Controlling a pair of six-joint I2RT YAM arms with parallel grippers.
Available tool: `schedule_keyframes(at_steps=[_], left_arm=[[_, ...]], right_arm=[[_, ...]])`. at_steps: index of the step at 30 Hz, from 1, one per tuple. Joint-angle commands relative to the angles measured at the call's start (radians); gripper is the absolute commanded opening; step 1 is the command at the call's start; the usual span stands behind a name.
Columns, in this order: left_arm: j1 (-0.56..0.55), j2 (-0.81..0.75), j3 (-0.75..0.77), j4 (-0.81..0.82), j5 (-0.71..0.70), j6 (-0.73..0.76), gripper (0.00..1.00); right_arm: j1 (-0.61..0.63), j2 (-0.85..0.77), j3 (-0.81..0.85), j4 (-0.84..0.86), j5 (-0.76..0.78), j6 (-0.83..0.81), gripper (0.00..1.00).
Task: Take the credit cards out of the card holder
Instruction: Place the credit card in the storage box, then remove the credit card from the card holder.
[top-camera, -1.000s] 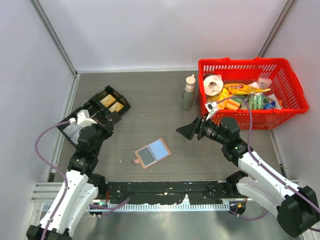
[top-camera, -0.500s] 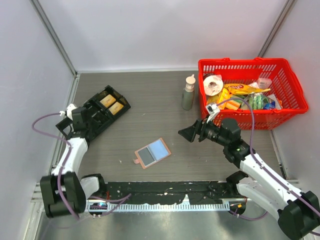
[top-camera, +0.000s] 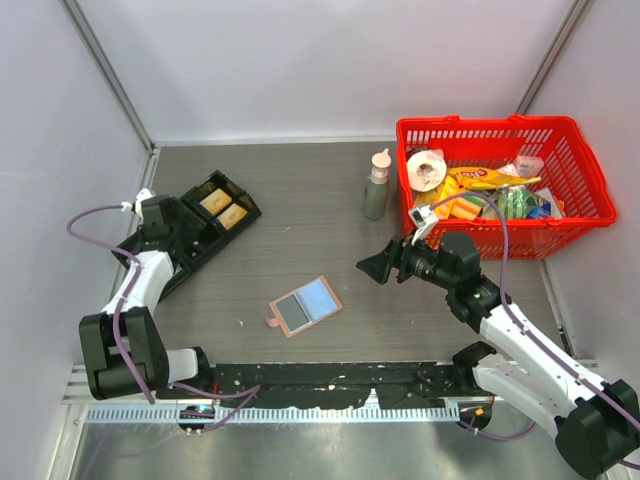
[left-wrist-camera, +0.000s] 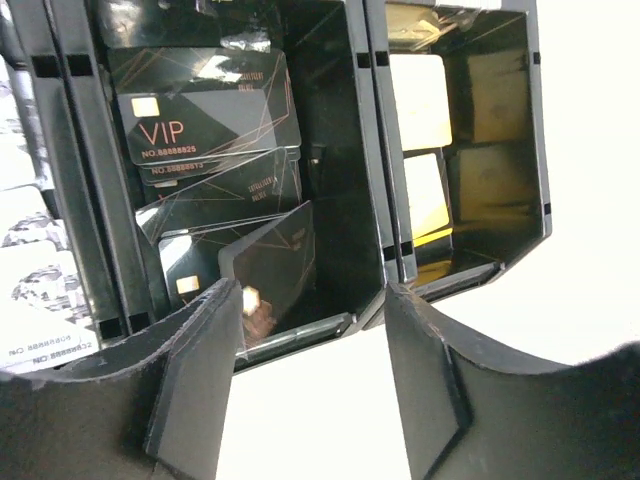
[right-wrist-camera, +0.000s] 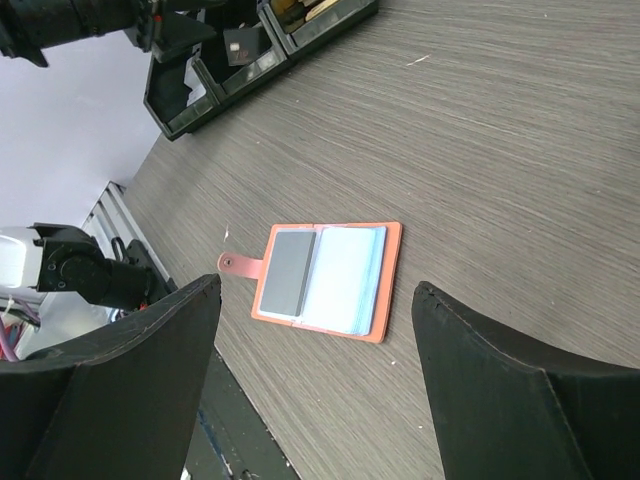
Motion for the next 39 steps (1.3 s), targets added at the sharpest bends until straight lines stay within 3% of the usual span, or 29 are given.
schedule_keyframes(at_steps=[1, 5, 11, 21, 29, 34, 39], left_arm=[[0.007, -0.083, 0.077, -0.122, -0.053, 0.066, 0.66], [0.001, -0.166, 0.095, -0.207, -0.069, 0.109, 0.77], [-0.083, -0.272, 0.082, -0.332, -0.03, 0.121, 0.81], [-0.549, -0.428, -0.148, -0.37, -0.007, -0.09, 0.81], [-0.862, -0.421, -0.267, -0.35, -0.072, -0.266, 0.77], [-0.967, -0.39, -0.29, -0.347, -0.149, -0.328, 0.74], [-0.996, -0.398, -0.277, -0.34, -0.194, -0.346, 0.72]], right_arm=[[-0.002, 0.045, 0.088, -0.04, -0.006, -0.051, 0.81], [-0.002, 0.104, 0.111, -0.057, -0.032, -0.062, 0.8], [0.04, 0.165, 0.131, -0.069, -0.029, -0.085, 0.79], [0.261, 0.302, 0.183, -0.119, 0.141, -0.145, 0.76], [0.409, 0.466, 0.249, -0.081, 0.207, -0.169, 0.69], [0.452, 0.585, 0.295, -0.038, 0.21, -0.176, 0.59], [0.459, 0.712, 0.329, 0.015, 0.198, -0.165, 0.39]])
